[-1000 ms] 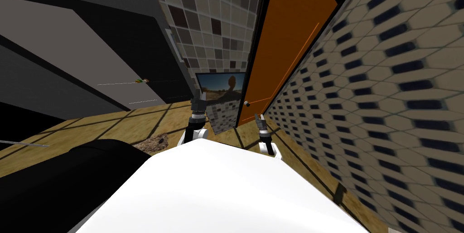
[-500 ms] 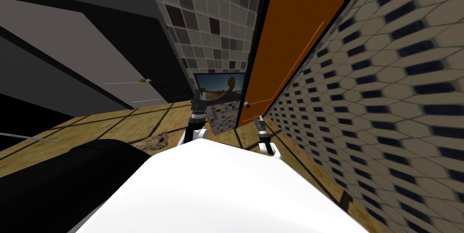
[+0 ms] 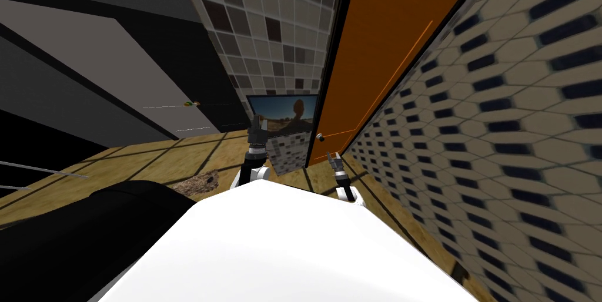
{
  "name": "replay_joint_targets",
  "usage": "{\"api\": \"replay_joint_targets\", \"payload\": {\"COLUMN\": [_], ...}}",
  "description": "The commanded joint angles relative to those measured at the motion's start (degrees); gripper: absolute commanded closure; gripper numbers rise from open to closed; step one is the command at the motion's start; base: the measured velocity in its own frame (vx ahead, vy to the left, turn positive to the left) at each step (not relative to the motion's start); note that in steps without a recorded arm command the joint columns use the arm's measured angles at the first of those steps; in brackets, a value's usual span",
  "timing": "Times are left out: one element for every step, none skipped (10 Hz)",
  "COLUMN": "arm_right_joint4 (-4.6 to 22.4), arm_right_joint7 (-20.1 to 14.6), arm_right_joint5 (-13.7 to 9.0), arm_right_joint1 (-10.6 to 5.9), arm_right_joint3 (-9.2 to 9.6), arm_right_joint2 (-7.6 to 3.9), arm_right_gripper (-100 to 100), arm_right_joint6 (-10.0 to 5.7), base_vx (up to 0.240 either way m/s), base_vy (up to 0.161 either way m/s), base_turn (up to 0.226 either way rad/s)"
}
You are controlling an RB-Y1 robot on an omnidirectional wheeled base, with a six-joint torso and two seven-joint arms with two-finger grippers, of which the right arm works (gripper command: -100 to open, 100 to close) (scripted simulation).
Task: Pull the door open
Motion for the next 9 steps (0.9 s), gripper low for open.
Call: {"api": "replay_joint_targets", "payload": {"arm_right_joint4": [1.6, 3.8, 5.3, 5.8, 7.8, 9.5, 9.8, 11.4, 13.2], "arm_right_joint7": [0.8, 2.1, 3.3, 3.3, 4.4, 5.6, 5.6, 6.7, 7.7], "arm_right_joint5": [0.2, 0.7, 1.2, 1.2, 1.6, 2.1, 2.1, 2.5, 2.9], "arm_right_joint1": [-0.62, -1.34, -1.99, -1.99, -2.65, -3.3, -3.3, -3.95, -4.52], "arm_right_joint3": [-0.03, 0.0, 0.02, 0.02, 0.04, 0.07, 0.07, 0.09, 0.11], "arm_right_joint2": [-0.06, -0.31, -0.53, -0.53, -0.75, -0.98, -0.98, -1.2, -1.39], "arm_right_gripper": [-100, -100, -100, -100, -100, -100, -100, -100, -100], "arm_right_joint6": [-0.45, -0.95, -1.39, -1.39, -1.84, -2.29, -2.29, -2.74, -3.13], "base_vx": [0.032, 0.04, 0.063, 0.054, 0.044, 0.068, 0.06, 0.049, 0.068], "base_vy": [-0.031, -0.025, -0.042, -0.039, -0.037, -0.05, -0.037, -0.033, -0.033], "base_turn": [0.032, 0.053, 0.076, 0.035, 0.056, 0.088, 0.024, 0.033, 0.088]}}
